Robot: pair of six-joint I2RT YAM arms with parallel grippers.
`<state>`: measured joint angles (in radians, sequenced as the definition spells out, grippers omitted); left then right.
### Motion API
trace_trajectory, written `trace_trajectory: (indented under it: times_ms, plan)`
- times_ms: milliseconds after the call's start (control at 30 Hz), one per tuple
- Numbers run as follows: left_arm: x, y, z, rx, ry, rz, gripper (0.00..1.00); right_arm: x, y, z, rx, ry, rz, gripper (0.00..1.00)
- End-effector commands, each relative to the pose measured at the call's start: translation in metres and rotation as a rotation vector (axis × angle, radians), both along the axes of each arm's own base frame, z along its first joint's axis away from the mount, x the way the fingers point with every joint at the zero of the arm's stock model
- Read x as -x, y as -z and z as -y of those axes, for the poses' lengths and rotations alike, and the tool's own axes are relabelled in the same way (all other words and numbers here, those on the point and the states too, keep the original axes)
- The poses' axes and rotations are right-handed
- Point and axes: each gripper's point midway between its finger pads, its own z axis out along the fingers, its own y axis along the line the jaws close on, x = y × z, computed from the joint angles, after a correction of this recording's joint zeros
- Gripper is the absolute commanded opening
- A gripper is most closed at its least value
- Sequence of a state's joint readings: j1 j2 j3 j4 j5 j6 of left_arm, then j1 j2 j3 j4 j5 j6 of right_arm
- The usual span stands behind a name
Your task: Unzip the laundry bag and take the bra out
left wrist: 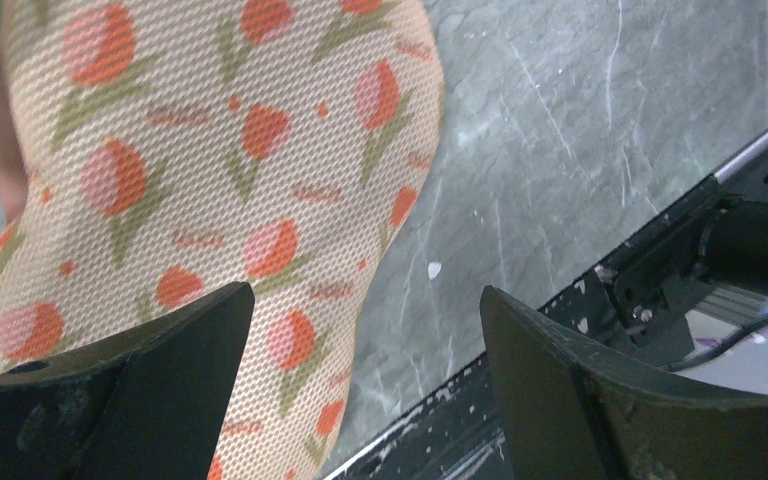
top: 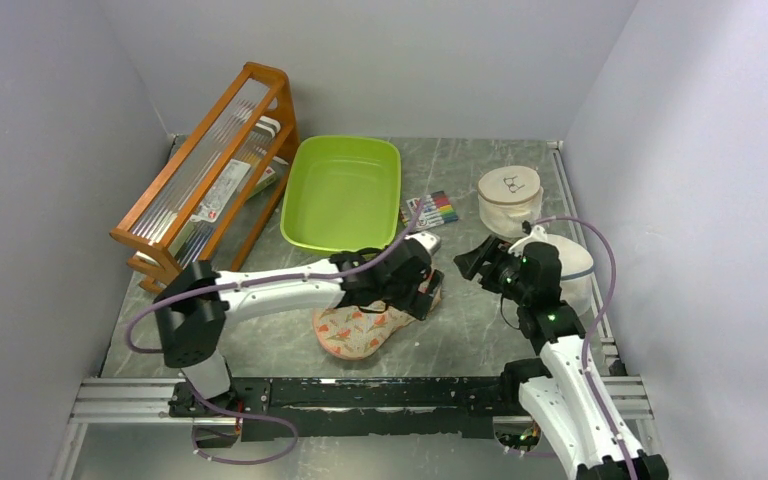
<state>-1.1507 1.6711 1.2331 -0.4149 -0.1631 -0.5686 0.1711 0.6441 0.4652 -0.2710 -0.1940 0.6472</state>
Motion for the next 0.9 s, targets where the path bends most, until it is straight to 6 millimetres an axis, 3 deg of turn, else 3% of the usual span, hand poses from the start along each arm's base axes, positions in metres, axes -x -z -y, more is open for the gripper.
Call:
trace_trajectory:
  times_ms: [0, 100, 233, 267, 333, 500, 633, 700, 767, 867]
  plan:
    - [-0.016, -0.002, 0.022, -0.067, 0.057, 0.144, 0.96, 0.006, 0.018, 0.009, 0.007, -0.037, -0.046, 0.72]
    - [-0.022, 0.008, 0.034, -0.128, 0.104, 0.216, 0.96, 0.007, 0.027, 0.016, -0.018, -0.032, -0.072, 0.71]
    - [-0.026, 0.021, 0.045, -0.225, 0.187, 0.339, 0.97, 0.005, 0.023, 0.020, -0.021, -0.015, -0.058, 0.71]
    - [-0.027, 0.025, 0.047, -0.237, 0.202, 0.359, 0.94, 0.005, 0.022, 0.021, -0.017, -0.013, -0.056, 0.71]
    - [-0.029, 0.035, 0.051, -0.260, 0.223, 0.395, 0.89, 0.005, 0.022, 0.020, -0.015, -0.018, -0.052, 0.70]
    - [-0.029, 0.055, 0.054, -0.307, 0.231, 0.425, 0.90, 0.008, 0.030, 0.015, -0.031, -0.050, -0.074, 0.70]
    - [-0.036, 0.062, 0.040, -0.360, 0.143, 0.424, 0.64, 0.011, 0.040, 0.010, -0.050, -0.081, -0.102, 0.70]
    - [-0.034, 0.060, 0.033, -0.345, 0.122, 0.405, 0.56, 0.012, 0.045, 0.006, -0.062, -0.103, -0.114, 0.68]
    - [-0.028, 0.056, 0.026, -0.291, 0.109, 0.366, 0.40, 0.014, 0.049, 0.003, -0.072, -0.124, -0.120, 0.67]
    - [-0.021, 0.050, 0.011, -0.222, 0.086, 0.309, 0.33, 0.015, 0.052, -0.001, -0.076, -0.157, -0.117, 0.67]
